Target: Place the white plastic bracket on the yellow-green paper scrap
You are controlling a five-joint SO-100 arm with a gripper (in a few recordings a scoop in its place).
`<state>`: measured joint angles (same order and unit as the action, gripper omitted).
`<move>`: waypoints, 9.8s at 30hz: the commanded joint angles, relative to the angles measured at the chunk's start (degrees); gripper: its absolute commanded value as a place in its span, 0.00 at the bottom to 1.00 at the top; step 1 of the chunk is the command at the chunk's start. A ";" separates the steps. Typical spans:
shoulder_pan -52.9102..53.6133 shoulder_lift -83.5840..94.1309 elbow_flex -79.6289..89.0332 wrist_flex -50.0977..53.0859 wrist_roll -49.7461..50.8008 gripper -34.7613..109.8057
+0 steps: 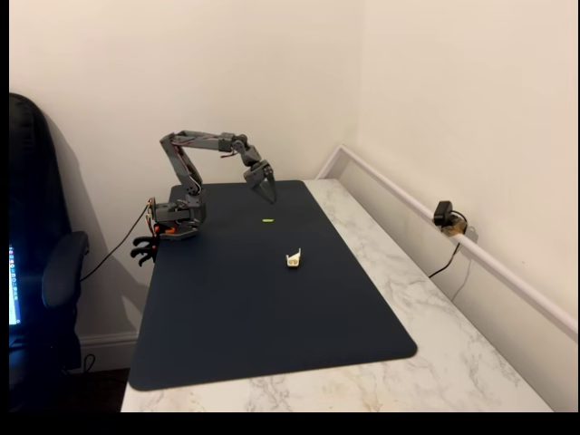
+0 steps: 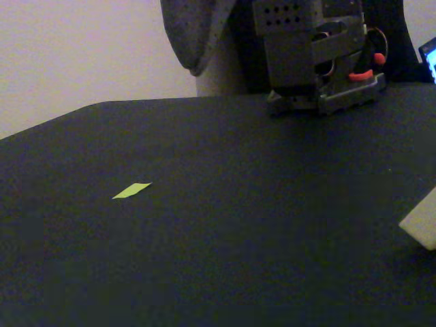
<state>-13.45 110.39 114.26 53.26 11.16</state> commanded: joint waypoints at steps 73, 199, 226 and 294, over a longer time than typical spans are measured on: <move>-13.71 -83.41 -115.05 47.11 4.83 0.29; -28.65 -93.78 -121.03 47.37 17.05 0.24; -8.17 -59.33 -87.45 47.20 12.39 0.24; 21.18 -24.26 -11.25 15.56 14.77 0.56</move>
<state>7.91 81.91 105.91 66.80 25.58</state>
